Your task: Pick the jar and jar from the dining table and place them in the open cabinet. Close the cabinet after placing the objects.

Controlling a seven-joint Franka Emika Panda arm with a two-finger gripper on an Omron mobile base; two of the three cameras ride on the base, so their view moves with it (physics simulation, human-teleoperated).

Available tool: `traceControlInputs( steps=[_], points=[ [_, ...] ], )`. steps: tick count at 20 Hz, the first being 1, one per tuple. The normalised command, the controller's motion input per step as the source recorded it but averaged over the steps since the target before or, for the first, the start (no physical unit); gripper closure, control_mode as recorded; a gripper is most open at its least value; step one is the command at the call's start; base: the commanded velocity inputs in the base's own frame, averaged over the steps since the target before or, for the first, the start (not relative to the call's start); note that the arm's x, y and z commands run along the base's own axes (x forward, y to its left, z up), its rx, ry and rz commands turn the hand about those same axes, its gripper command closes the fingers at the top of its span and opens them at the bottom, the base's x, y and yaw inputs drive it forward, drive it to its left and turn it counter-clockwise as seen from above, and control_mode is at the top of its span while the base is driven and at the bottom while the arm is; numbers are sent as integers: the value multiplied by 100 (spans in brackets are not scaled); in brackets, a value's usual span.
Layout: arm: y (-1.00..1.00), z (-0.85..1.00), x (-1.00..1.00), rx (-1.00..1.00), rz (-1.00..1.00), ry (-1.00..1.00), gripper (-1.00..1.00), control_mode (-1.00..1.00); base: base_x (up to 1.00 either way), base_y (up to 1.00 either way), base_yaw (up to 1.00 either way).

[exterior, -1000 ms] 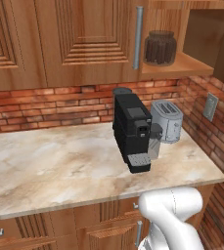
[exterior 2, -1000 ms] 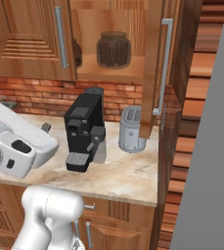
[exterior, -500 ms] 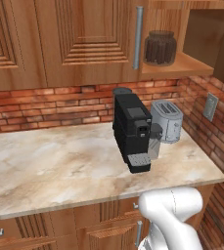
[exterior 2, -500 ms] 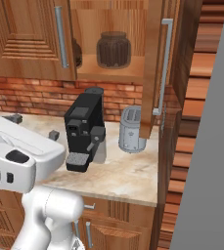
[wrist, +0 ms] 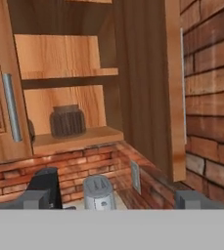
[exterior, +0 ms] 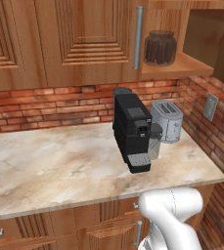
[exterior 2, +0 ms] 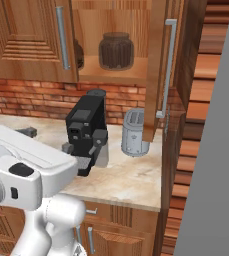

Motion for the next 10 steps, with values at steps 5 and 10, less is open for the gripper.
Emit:
traceControlInputs(
  steps=[5, 10],
  points=[
    [-33, -25, 0, -4, -6, 0, -100, -100, 0, 0, 0],
    [-21, -9, 0, -4, -6, -7, -100, -100, 0, 0, 0]
  ],
)
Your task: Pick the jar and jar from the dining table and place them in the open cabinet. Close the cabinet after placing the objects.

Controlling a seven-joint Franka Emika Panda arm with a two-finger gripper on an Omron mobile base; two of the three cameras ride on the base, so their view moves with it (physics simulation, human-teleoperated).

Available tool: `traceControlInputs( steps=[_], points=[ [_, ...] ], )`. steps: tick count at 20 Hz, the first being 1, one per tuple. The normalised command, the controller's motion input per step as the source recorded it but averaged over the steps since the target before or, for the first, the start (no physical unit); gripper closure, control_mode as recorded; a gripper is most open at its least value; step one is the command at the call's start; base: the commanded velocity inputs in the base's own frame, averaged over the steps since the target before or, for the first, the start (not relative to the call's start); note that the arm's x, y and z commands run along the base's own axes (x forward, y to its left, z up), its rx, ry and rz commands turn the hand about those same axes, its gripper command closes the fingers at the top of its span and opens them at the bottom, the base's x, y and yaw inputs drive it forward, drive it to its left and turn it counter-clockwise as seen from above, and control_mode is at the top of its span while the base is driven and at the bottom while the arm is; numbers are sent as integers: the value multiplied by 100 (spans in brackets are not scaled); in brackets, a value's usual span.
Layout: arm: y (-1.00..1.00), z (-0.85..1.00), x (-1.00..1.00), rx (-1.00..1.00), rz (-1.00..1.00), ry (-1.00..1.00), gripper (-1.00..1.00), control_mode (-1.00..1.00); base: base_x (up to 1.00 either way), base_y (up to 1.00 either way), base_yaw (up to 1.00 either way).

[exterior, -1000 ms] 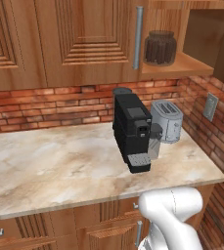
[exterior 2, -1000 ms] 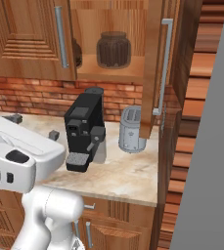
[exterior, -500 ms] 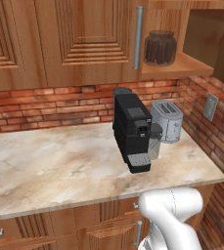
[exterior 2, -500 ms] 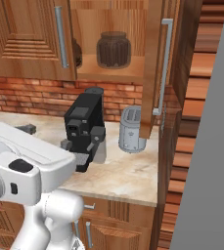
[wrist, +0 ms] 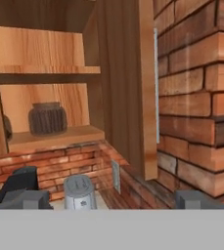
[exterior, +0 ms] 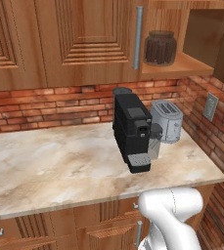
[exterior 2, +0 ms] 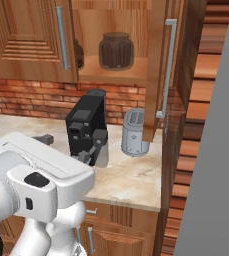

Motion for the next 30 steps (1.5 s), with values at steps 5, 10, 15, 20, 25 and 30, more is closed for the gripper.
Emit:
traceControlInputs(
  steps=[5, 10, 15, 20, 25, 30],
  points=[
    [-15, -15, 13, -1, -1, -5, -100, -100, 0, 0, 0],
    [-22, -12, 19, 0, 0, -7, -100, -100, 0, 0, 0],
    [-16, -16, 19, 0, 0, -12, -100, -100, 0, 0, 0],
    [-2, -33, 34, 0, 0, -10, -100, -100, 0, 0, 0],
    [0, -50, 33, -3, 0, -15, -100, -100, 0, 0, 0],
    [-4, -55, 36, -2, 0, -19, -100, -100, 0, 0, 0]
  ],
)
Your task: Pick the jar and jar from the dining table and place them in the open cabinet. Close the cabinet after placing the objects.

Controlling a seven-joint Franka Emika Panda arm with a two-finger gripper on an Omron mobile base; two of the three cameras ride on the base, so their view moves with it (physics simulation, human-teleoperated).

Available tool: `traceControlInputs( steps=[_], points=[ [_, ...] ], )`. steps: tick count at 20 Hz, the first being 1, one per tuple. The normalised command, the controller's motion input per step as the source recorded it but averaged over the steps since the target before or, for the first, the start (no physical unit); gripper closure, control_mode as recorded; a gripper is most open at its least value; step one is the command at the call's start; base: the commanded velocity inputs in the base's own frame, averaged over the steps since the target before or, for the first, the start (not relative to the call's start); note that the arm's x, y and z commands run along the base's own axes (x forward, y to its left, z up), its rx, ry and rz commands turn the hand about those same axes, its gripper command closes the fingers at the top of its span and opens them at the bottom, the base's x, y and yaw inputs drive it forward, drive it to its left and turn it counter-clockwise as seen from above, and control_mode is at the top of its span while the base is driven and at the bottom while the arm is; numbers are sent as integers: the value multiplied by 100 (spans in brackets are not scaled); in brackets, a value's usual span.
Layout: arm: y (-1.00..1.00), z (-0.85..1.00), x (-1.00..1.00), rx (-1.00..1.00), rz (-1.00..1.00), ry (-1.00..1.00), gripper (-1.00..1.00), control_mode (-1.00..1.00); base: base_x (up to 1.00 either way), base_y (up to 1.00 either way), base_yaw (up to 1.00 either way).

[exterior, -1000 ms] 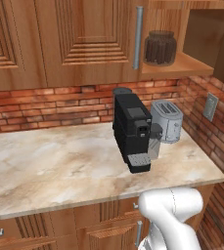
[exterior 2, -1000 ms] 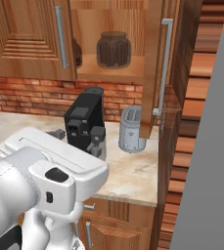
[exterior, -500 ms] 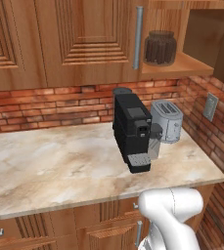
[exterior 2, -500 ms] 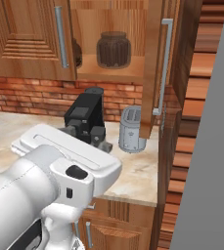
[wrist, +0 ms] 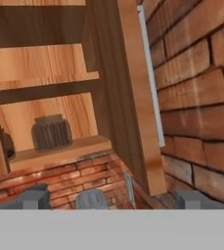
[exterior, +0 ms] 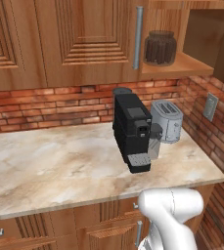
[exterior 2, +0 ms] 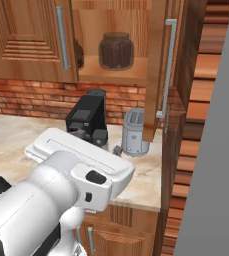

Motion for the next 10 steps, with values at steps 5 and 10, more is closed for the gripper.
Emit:
traceControlInputs(
  steps=[5, 10],
  points=[
    [-1, -45, 41, -5, 0, -21, -100, -100, 0, 0, 0],
    [-1, -46, 45, -5, 0, -20, -100, -100, 0, 0, 0]
  ],
)
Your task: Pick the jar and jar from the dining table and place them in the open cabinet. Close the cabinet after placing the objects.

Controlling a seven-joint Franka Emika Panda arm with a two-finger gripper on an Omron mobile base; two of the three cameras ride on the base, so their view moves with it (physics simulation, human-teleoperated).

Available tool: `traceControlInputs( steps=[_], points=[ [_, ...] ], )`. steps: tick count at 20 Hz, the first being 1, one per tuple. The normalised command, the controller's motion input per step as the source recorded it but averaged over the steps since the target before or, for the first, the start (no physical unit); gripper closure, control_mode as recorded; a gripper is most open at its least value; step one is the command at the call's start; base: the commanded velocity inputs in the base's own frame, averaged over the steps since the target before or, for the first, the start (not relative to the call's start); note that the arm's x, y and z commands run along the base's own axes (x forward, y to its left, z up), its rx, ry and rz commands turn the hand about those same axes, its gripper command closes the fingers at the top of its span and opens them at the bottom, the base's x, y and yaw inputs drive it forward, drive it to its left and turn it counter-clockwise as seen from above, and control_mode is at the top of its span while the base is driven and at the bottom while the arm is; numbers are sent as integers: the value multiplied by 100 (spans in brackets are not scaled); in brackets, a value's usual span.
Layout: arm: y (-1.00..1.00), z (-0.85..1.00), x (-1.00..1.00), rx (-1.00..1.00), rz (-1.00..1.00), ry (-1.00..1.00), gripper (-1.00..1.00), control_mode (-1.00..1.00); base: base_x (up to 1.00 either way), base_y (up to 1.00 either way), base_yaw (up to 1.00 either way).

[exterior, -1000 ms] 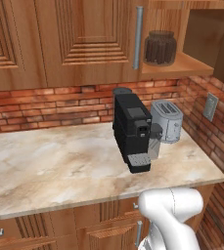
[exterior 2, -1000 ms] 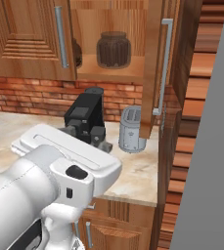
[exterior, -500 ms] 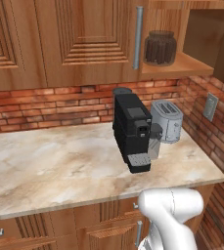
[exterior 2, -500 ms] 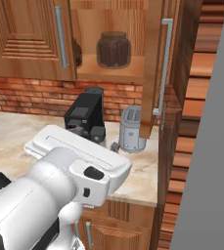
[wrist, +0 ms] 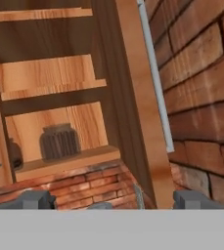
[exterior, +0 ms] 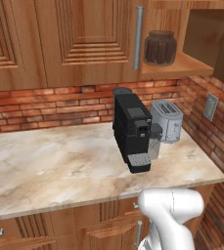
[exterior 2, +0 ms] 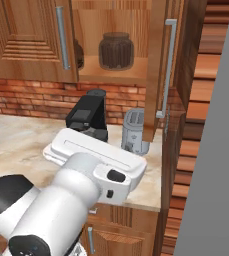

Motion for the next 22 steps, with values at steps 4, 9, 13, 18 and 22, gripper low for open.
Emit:
traceControlInputs(
  steps=[4, 9, 13, 18, 22],
  points=[
    [-8, -50, 46, -2, -1, -14, -100, -100, 0, 0, 0],
    [-17, -40, 47, 0, -3, -8, -100, -100, 0, 0, 0],
    [-18, -23, 38, 0, -5, -5, -100, -100, 0, 0, 0],
    [-19, -11, 25, 0, -3, -3, -100, -100, 0, 0, 0],
    [-21, -1, 4, 0, 0, 0, -100, -100, 0, 0, 0]
  ],
)
